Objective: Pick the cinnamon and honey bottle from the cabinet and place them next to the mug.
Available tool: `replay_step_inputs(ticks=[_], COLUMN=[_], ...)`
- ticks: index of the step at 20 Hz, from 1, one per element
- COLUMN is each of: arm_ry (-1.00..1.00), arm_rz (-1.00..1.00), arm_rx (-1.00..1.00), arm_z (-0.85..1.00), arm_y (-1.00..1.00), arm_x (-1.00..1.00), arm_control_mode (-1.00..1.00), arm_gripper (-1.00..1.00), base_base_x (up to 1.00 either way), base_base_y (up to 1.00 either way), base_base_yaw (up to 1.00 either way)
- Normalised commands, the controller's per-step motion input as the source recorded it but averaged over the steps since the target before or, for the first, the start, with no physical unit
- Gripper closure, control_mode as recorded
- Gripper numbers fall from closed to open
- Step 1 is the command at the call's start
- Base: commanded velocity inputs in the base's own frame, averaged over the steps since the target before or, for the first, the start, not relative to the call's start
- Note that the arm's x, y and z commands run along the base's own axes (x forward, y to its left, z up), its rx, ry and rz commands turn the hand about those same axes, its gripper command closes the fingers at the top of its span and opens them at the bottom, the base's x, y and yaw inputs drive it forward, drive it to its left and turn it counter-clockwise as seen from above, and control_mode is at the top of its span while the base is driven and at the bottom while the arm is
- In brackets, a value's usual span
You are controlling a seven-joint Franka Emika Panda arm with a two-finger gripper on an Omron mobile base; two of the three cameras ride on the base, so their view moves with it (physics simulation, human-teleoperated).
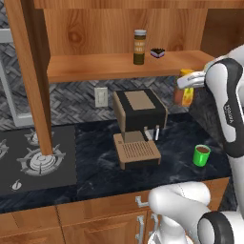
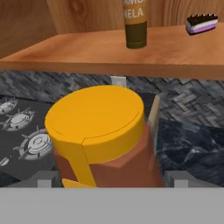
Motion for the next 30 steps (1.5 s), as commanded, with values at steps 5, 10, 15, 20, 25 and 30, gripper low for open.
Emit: replay_step_inputs(ticks=[5,10,15,20,25,30], arm_ry=[0.04,0.08,0.09,0.07,0.03,0.0], arm_rz=[-0.24,-0.38,-0.49,-0.58,-0.58,-0.34], arm_rx=[-0.04,-0.02,0.0,0.0,0.0,0.0], arm_z=[-0.4,-0.42,-0.49,-0.57,-0.6,-0.45], arm_y=[0.18,0.02,0.0,0.0,0.0,-0.05], arm_x=[0.0,0.0,0.0,0.0,0.0,0.02], arm_control_mode=[-1.0,-1.0,-1.0,-1.0,-1.0,-1.0], arm_gripper=[1.0,1.0,1.0,1.0,1.0,1.0], base_base_x=[0.0,0.0,0.0,0.0,0.0,0.0], base_base_y=[0.0,0.0,0.0,0.0,0.0,0.0], base_base_yaw=[0.0,0.0,0.0,0.0,0.0,0.0])
